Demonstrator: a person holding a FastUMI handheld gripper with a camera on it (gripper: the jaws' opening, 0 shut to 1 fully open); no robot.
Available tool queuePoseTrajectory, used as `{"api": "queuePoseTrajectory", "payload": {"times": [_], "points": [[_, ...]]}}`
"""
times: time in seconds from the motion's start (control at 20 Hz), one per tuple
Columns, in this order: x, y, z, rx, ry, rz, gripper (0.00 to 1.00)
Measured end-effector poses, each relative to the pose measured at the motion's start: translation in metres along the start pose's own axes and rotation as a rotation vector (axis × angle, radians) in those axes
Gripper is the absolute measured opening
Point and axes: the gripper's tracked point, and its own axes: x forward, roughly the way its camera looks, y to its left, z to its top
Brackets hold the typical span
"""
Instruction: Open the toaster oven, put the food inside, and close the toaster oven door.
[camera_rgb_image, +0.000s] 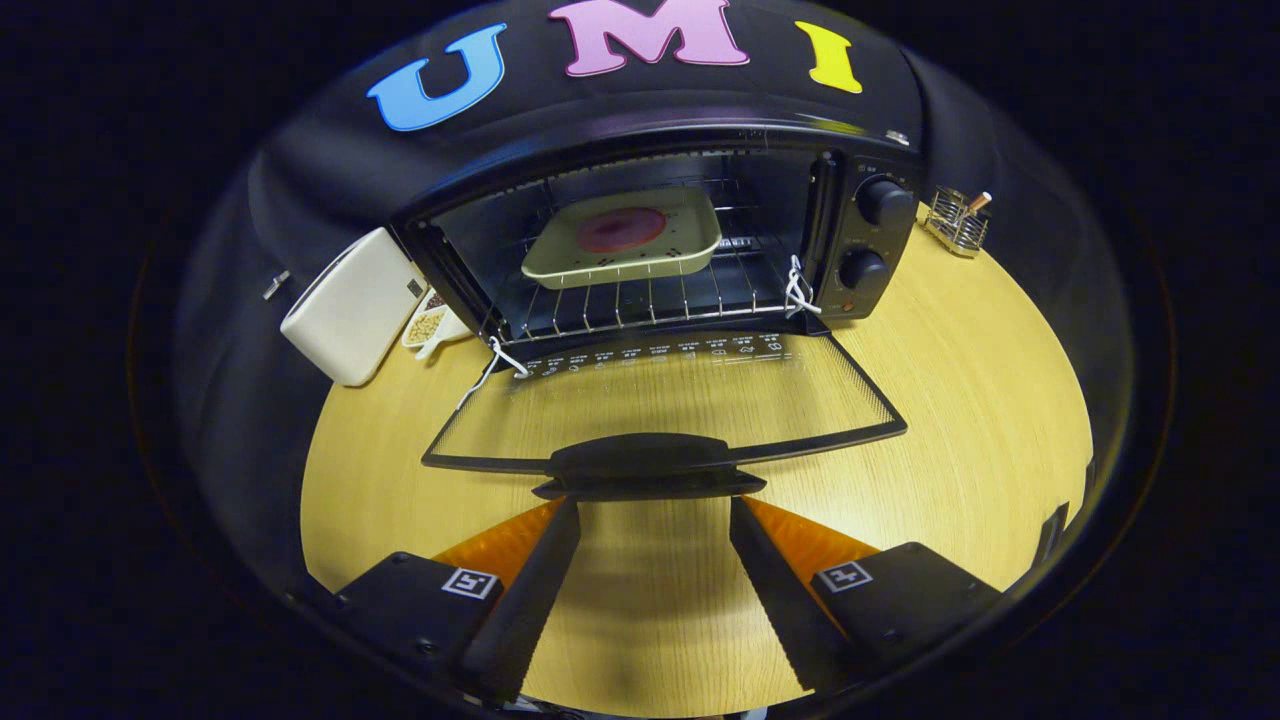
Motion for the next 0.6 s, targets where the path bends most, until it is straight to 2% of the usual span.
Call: {"api": "queuePoseTrajectory", "payload": {"times": [0.2,0.6], "points": [[-0.017,0.004,0.013,0.030,-0.059,0.019,0.99],[-0.038,0.012,0.045,-0.072,-0.179,0.024,0.99]]}}
